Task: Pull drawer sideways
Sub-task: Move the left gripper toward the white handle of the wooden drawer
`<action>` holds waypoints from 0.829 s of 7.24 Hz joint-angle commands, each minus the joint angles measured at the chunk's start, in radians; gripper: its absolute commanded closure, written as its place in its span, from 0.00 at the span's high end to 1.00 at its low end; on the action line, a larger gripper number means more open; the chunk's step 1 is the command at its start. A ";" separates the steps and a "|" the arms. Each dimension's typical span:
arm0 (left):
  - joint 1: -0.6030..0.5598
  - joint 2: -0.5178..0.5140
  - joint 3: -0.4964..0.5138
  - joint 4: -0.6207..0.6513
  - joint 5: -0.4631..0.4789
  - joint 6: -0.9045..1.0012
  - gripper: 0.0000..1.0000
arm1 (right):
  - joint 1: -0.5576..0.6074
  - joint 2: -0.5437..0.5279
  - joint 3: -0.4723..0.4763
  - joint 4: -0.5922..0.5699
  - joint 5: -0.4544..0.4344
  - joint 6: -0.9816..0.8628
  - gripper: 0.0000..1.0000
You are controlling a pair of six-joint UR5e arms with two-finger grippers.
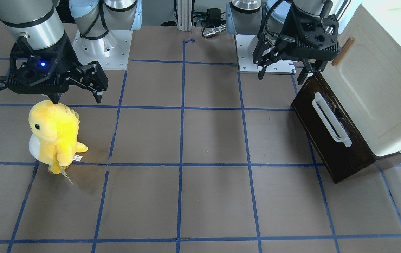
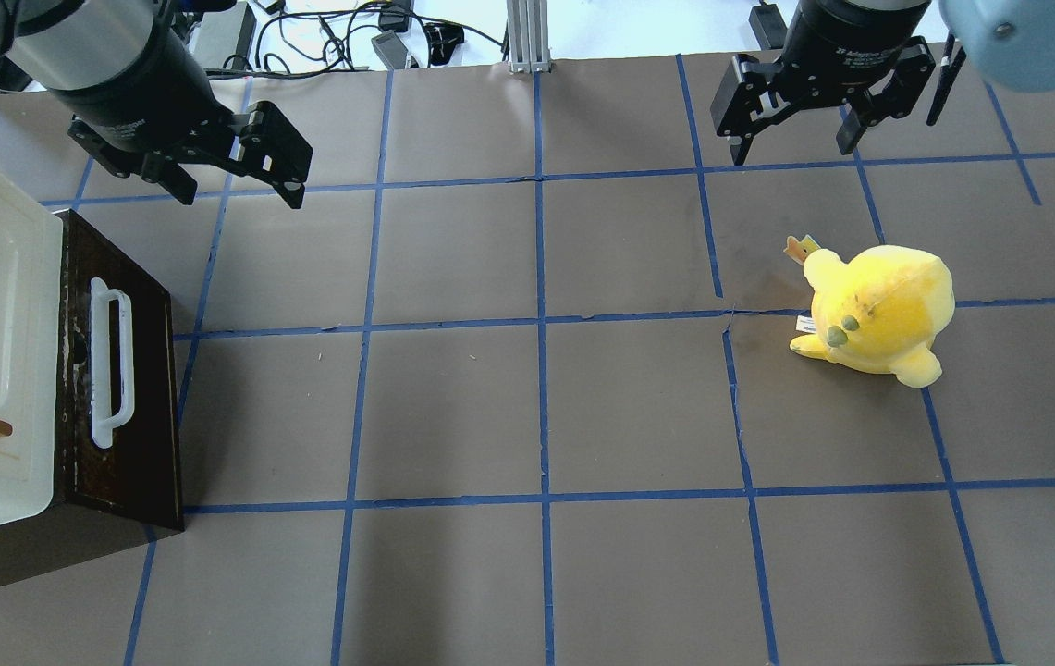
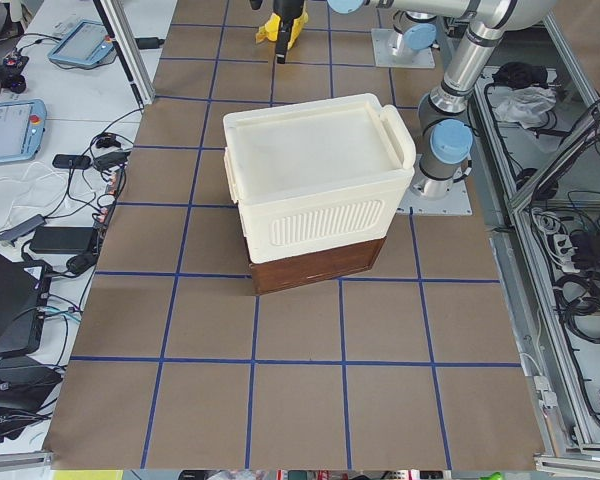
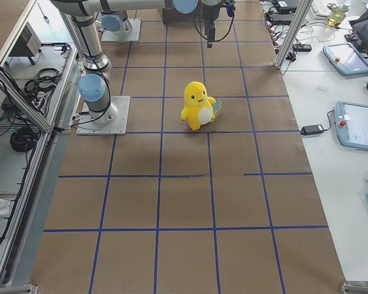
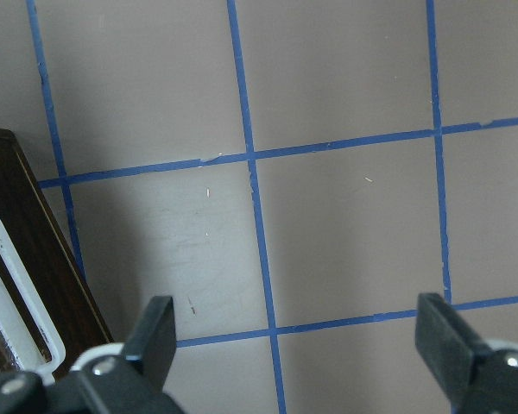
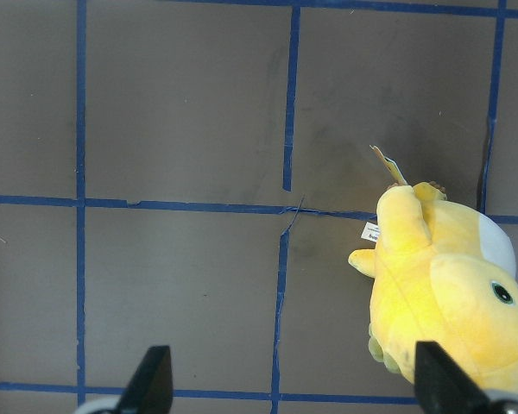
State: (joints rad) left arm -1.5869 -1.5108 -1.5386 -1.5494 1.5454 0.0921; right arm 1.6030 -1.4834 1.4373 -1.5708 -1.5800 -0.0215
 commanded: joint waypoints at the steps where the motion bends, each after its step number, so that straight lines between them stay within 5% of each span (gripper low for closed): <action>1: 0.002 0.001 0.003 -0.012 0.001 -0.006 1.00 | 0.000 0.000 0.000 0.000 0.000 0.000 1.00; 6: 0.005 -0.034 0.011 0.011 0.071 -0.110 1.00 | 0.000 0.000 0.000 0.000 0.000 0.000 1.00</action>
State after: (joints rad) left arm -1.5817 -1.5338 -1.5281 -1.5455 1.6126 -0.0121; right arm 1.6030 -1.4833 1.4373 -1.5708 -1.5800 -0.0215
